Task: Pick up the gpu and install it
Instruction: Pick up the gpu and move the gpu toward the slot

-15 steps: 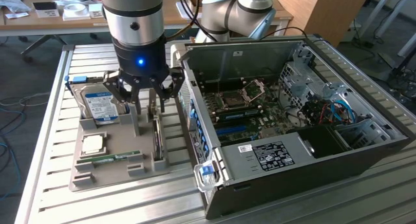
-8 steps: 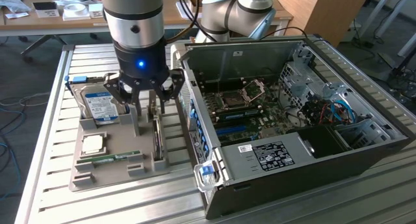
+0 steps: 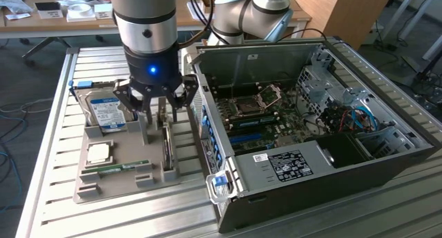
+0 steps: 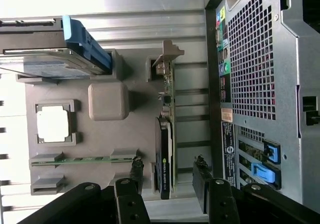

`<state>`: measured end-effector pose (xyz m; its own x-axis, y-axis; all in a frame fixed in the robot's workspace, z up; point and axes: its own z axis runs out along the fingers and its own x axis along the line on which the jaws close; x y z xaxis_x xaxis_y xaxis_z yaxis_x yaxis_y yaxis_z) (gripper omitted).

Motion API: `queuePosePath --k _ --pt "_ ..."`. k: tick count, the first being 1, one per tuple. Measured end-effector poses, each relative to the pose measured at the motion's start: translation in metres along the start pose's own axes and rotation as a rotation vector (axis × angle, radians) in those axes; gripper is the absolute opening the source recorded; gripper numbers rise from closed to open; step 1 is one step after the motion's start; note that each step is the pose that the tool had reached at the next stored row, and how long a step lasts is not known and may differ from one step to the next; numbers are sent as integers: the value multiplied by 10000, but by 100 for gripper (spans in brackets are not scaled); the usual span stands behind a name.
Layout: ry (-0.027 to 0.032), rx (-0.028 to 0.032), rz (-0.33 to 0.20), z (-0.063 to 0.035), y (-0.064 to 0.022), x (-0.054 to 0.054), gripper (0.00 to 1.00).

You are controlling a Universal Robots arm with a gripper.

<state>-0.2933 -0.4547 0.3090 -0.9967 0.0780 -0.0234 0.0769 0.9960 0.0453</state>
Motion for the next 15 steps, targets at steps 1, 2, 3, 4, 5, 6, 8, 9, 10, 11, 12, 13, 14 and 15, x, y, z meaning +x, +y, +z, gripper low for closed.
queuePosePath --k 1,2,3,4,5,6,8,9,10,11,12,13,14,15 --pt "1 1 1 9 -1 0 53" --pt "1 2 0 24 -3 -2 53" --pt "1 2 0 42 -5 -3 53" --pt "1 1 -1 60 -6 -5 53" --pt "1 1 0 78 -7 -7 53" --pt "1 2 0 96 -8 -9 53" --pt "1 2 0 132 -10 -12 53" --pt "2 2 0 150 -11 -14 53" --pt "1 2 0 169 -12 -14 53" --pt "1 2 0 187 -13 -15 53" --pt "2 2 0 205 -14 -15 53" --pt "1 1 -1 220 -14 -15 53" --pt "1 2 0 225 -15 -15 53" --pt "2 3 0 224 -15 -15 53"
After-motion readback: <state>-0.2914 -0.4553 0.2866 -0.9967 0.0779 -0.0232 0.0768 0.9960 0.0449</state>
